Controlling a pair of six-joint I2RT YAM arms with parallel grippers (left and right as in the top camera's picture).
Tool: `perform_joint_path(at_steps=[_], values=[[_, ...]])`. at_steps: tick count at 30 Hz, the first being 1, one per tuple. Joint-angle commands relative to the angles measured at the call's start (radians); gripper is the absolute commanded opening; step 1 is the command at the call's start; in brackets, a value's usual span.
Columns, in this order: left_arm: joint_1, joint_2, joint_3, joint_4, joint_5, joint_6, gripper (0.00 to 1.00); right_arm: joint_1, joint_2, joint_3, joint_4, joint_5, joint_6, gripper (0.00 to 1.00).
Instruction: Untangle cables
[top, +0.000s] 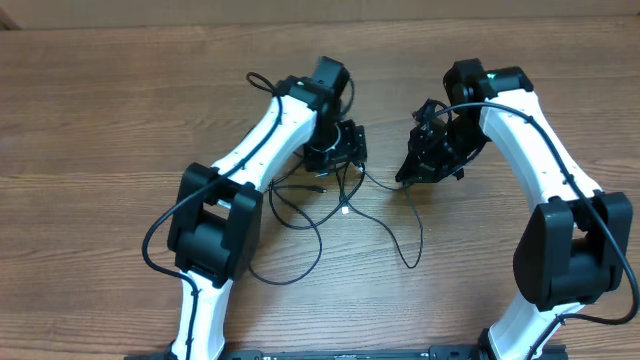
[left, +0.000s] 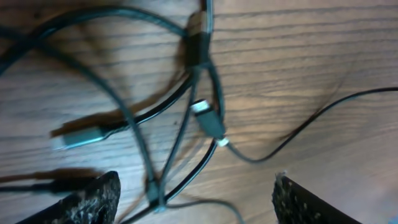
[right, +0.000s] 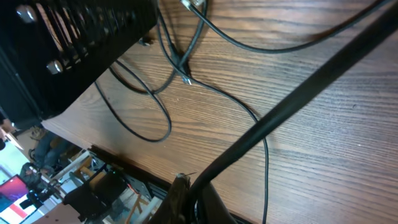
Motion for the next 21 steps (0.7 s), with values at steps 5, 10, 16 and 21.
perform_joint_path(at_steps=[5,10,16,21], values=[[-0.085,0.010,0.003,0.066,-0.214,-0.080,0.73,0.003,-0.025,-0.042,0.026,-0.004,-0.002,0.04],[-0.103,0.011,0.002,0.099,-0.267,-0.080,0.60,0.003,-0.025,-0.042,0.029,0.053,-0.002,0.04],[-0.126,0.015,0.002,0.090,-0.263,-0.183,0.51,0.003,-0.025,-0.042,0.037,0.108,0.000,0.04],[-0.135,0.015,0.001,0.090,-0.240,-0.281,0.49,0.005,-0.025,-0.042,0.043,0.100,0.006,0.04]])
